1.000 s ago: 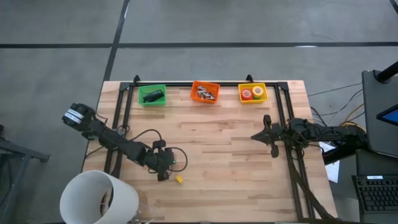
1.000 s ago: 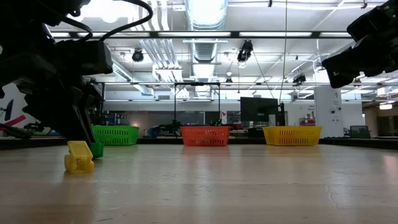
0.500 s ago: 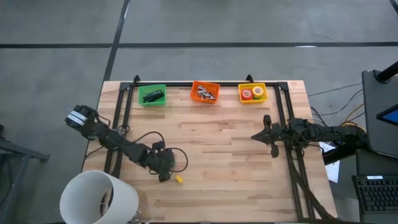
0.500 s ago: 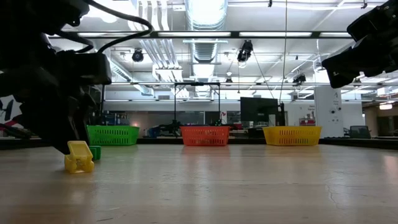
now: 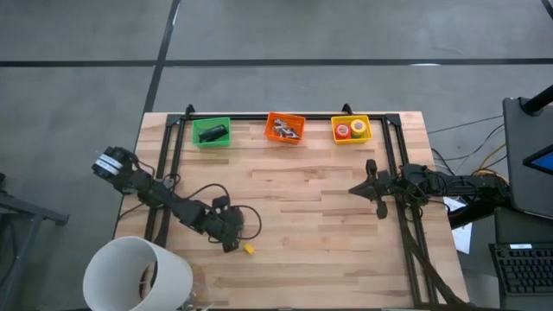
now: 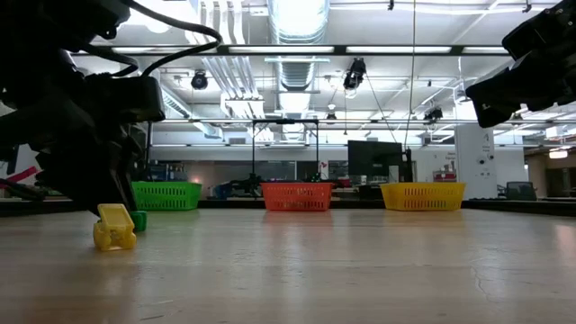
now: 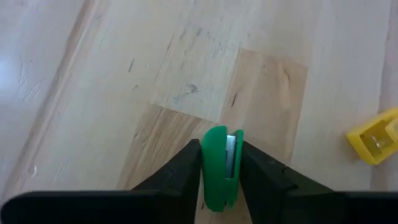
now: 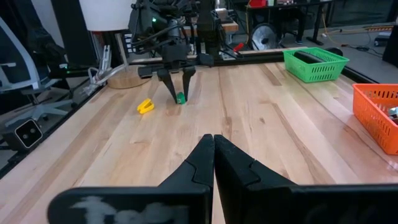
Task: Pick and place Stapler, Stapler remover, tape
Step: Put the green stapler into the green bin
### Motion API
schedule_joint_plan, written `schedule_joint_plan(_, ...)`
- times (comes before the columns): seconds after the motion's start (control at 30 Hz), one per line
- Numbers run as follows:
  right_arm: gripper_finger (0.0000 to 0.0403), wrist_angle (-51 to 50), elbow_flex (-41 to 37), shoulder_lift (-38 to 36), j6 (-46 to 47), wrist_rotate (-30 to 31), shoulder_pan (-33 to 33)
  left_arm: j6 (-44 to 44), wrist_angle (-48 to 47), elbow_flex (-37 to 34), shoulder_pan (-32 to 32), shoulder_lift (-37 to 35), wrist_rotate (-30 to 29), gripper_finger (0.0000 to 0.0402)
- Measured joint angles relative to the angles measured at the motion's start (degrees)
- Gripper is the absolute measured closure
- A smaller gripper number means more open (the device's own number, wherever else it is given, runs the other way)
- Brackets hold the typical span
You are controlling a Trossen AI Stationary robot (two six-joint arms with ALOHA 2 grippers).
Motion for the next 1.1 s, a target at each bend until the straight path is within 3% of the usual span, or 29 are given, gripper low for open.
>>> schedule_joint_plan(0.13,0.0394,0.0,0.0,0.0,0.0,0.0,0.0,2.1,-0.1,0.0,0.3,0.0,-0.8,0.0318)
schedule_joint_plan(0.23,0.0394,0.0,0.0,0.0,0.0,0.0,0.0,2.6,-0.4,-0.1,0.8,0.1,-5.1,0.0326)
schedule_joint_plan(0.57,0.0394,0.0,0.0,0.0,0.0,0.0,0.0,3.9,-2.1,-0.2,5.3,0.0,-29.0,0.0310)
schedule_joint_plan(0.73,0.0394,0.0,0.0,0.0,0.0,0.0,0.0,-3.2,-4.8,-0.2,11.6,-0.1,-41.6,0.0322)
schedule_joint_plan(0.97,0.0394,0.0,0.0,0.0,0.0,0.0,0.0,-4.9,-4.5,0.5,26.2,-0.2,-39.5,0.0322)
schedule_joint_plan(1.1,0.0394,0.0,0.0,0.0,0.0,0.0,0.0,-4.0,-4.3,1.6,31.6,-0.7,-40.0,0.0319)
